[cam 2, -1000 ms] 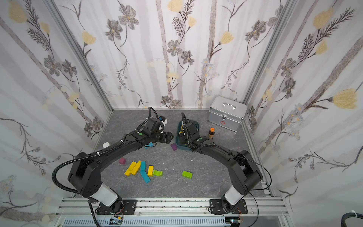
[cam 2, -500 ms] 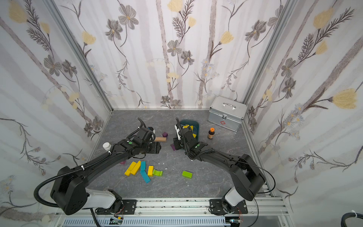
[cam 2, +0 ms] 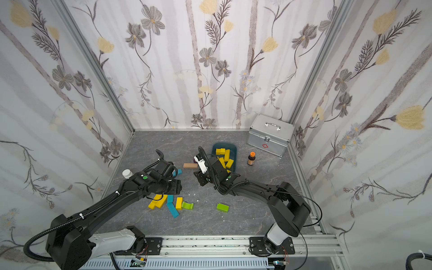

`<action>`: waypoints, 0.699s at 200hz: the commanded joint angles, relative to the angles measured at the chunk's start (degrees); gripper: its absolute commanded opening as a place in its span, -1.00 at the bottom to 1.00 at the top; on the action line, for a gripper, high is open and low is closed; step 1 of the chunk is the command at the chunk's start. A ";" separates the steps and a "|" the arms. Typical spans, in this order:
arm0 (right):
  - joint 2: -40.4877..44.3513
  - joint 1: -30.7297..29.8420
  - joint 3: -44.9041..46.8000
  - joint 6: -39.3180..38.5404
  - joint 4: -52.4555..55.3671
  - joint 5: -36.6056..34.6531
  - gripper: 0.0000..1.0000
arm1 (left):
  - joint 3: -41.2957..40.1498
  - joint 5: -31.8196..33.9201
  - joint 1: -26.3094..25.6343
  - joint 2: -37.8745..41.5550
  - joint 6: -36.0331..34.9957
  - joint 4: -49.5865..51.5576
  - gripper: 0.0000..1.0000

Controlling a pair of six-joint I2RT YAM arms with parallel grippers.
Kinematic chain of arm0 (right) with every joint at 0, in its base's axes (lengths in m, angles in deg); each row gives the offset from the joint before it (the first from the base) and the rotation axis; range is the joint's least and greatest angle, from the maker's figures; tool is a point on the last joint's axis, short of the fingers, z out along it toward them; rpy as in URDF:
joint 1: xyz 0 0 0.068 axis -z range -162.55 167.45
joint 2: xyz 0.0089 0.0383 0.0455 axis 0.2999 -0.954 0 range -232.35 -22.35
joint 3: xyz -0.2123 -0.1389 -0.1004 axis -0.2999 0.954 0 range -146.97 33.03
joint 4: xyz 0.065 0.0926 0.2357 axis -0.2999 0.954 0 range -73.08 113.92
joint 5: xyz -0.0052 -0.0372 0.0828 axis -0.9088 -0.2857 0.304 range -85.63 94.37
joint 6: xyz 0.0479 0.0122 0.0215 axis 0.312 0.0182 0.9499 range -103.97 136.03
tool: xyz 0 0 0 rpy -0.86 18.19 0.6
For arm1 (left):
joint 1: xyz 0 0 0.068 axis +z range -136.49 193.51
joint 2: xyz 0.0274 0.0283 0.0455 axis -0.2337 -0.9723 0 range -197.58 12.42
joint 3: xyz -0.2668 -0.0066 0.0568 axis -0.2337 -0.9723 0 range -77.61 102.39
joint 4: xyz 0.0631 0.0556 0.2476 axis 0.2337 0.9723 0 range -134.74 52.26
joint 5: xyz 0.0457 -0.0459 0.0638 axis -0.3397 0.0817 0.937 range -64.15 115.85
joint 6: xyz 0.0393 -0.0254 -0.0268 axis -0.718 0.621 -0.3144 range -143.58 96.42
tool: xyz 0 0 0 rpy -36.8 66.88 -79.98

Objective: Pick out the yellow building blocks
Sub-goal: Pick up the building block from the center of the board.

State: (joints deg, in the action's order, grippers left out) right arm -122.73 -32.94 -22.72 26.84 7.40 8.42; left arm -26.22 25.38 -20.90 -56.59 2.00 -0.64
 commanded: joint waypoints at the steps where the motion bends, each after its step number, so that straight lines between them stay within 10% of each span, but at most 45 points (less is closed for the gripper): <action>1: 0.14 -0.67 0.74 -1.68 -2.58 2.69 -0.28 | -0.70 -1.12 0.02 0.62 1.89 3.72 0.43; 140: -0.96 -1.73 2.75 -0.96 -4.70 7.02 -0.31 | -6.14 -5.65 -0.01 0.95 5.21 2.96 0.34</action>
State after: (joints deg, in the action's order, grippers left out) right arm -123.32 -34.66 -19.49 26.45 5.20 14.85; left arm -32.16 20.38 -20.94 -55.17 6.59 1.78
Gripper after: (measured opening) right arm 0.348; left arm 0.674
